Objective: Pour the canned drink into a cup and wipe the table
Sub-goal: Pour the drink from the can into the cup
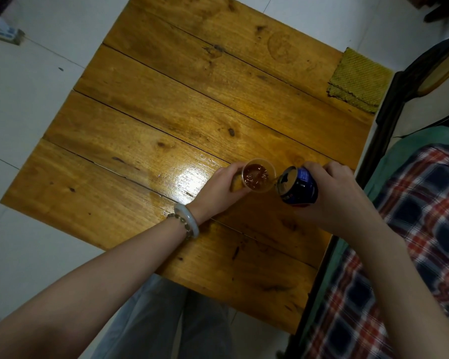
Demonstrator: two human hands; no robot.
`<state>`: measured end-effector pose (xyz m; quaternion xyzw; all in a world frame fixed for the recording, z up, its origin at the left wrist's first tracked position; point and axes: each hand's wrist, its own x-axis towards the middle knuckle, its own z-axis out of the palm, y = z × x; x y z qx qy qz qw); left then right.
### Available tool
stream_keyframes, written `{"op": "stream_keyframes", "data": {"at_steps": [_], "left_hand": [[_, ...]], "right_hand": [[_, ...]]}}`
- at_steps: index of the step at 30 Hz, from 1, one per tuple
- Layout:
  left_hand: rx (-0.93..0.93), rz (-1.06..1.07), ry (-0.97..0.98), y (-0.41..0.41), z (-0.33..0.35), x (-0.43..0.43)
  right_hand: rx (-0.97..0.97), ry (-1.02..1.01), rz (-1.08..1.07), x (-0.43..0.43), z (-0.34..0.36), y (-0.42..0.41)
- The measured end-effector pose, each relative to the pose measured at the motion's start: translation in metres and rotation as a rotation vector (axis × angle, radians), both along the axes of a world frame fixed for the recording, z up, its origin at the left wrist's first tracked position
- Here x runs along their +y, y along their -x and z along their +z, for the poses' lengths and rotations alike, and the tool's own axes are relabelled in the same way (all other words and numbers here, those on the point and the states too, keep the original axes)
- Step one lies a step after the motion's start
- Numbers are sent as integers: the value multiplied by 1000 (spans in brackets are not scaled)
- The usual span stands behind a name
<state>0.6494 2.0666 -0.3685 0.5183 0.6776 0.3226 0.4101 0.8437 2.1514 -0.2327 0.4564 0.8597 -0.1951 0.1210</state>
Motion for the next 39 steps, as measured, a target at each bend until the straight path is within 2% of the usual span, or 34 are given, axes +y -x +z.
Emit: {"op": "stream_keyframes", "data": {"at_steps": [11, 25, 31, 34, 39], "left_hand": [[7, -6, 32, 1, -2, 0], [46, -32, 39, 1, -1, -2], [7, 1, 73, 11, 11, -26], [-59, 76, 43, 19, 34, -42], [-78, 70, -45, 38, 83, -60]], "right_hand": [[47, 4, -23, -2, -7, 1], [240, 157, -179, -9, -35, -9], [469, 202, -267, -27, -16, -3], [606, 209, -290, -39, 0, 12], [722, 215, -298, -50, 13, 56]]}}
